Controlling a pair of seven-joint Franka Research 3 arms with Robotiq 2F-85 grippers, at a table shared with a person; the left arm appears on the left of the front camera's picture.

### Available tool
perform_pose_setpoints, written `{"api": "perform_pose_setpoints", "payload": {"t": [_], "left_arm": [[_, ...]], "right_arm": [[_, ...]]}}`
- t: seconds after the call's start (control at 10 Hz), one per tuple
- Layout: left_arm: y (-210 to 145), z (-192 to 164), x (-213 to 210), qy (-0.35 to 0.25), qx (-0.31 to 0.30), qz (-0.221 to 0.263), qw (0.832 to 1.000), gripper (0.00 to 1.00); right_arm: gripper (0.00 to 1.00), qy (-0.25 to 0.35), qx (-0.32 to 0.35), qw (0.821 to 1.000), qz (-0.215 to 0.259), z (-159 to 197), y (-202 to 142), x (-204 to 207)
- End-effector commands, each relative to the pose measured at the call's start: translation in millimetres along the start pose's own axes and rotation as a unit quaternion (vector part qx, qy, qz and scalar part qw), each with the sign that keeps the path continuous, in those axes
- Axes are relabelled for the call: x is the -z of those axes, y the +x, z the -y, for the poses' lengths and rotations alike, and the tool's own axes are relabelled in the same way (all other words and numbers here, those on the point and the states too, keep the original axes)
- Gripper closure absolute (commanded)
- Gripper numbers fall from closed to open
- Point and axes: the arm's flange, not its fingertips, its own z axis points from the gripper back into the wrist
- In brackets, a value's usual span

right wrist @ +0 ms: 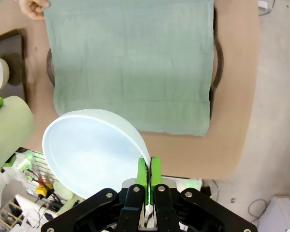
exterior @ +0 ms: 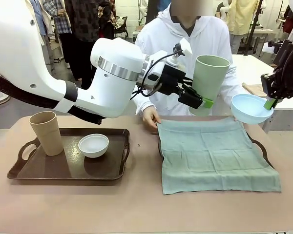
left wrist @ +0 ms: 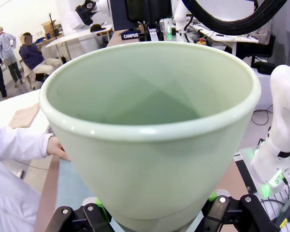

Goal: Set up a tray with a mat and arrange the tableware.
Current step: Place the Picnic Bowl and Reusable plastic cup back onto the Handle tray in front of the human's position.

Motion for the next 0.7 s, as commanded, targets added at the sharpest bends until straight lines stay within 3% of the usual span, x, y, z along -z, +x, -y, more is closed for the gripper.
{"api": "perform_pose_setpoints", "payload": {"t": [0.0,0.6], "left_arm": [[1.0,-1.0,1.1,-0.004,0.011,0.005,1.000,1.00],[1.0,-1.0,1.1,-0.004,0.011,0.005,1.000,1.00]], "right_arm": [[0.98,0.000,-0.003,1.000,0.000,-0.6,0.4,0.6],[0.98,0.000,-0.003,1.000,0.000,-0.6,0.4,0.6]]}}
